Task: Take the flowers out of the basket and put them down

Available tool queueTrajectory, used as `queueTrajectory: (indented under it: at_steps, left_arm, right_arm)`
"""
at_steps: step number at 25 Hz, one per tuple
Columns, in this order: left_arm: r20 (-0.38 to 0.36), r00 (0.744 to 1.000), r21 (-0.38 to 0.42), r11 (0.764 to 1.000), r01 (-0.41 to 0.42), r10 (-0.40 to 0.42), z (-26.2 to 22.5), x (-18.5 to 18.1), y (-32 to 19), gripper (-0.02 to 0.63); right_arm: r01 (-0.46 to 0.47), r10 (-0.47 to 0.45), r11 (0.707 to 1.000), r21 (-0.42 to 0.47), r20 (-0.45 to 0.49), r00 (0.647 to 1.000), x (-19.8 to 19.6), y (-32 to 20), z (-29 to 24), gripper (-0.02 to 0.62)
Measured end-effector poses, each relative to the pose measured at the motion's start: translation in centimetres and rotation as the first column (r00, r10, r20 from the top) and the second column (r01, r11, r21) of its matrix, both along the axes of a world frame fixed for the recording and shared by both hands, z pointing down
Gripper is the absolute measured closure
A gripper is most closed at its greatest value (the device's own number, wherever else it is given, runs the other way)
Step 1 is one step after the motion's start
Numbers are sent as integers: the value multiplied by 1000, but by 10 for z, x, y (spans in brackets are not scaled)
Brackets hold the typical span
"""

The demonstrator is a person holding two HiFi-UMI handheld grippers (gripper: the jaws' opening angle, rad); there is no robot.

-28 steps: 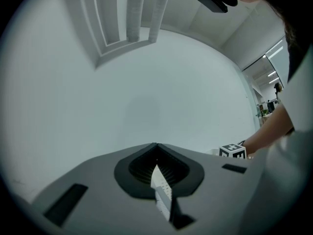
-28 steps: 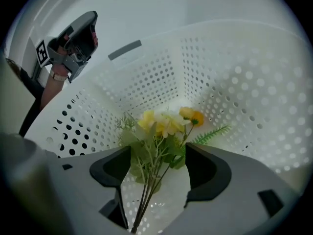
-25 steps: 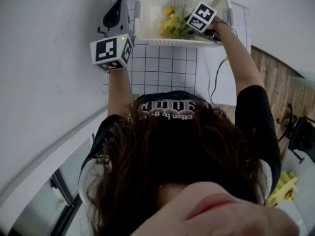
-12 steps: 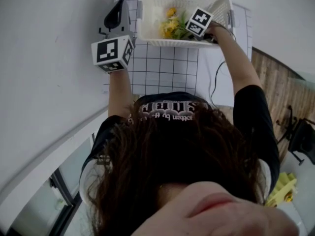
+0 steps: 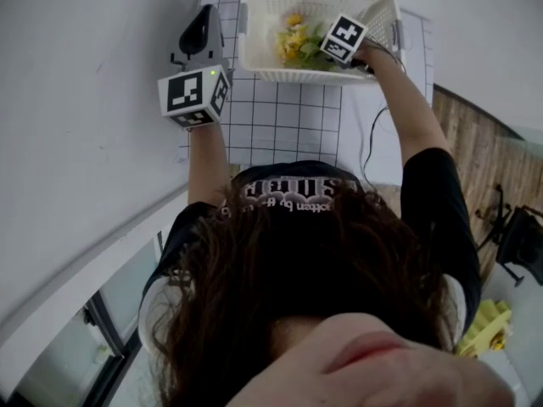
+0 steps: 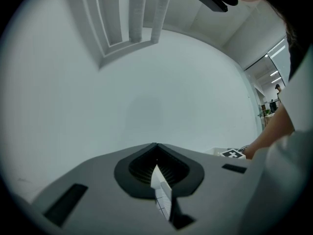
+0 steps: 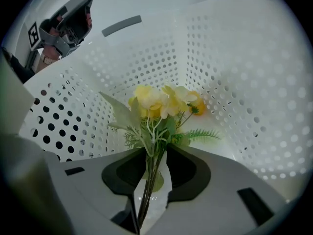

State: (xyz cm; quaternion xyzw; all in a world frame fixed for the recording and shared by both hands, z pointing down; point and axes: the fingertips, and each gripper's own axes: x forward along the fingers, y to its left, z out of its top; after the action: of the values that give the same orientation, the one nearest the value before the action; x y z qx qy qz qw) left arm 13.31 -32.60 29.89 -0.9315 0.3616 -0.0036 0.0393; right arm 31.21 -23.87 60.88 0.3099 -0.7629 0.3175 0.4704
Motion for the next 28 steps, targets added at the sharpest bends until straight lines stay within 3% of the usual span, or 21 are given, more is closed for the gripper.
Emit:
queueTrajectory:
  at_steps: [7,12,21,28]
  left_arm:
    - [-3,1000,1,1000,8,-8,-1,-4,0,604]
    - [-2,1000,3,1000,8,-8,-2,-5,3,604]
    - [-5,1000,3,1000,28,-28,-5,-14,5,604]
    - [-6,999,9,999,42,-42,-9,-25,10,604]
  right_arm:
    - [-67,62,993,94,52,997,3,-18,-24,476]
    - [-63,53,980,189,62,997,2,-27,-46,482]
    - [-138,97,929,343,132,986,-2,-51,-99,489]
    - [-134,88,891,434,126,988,-6,-54,-135,489]
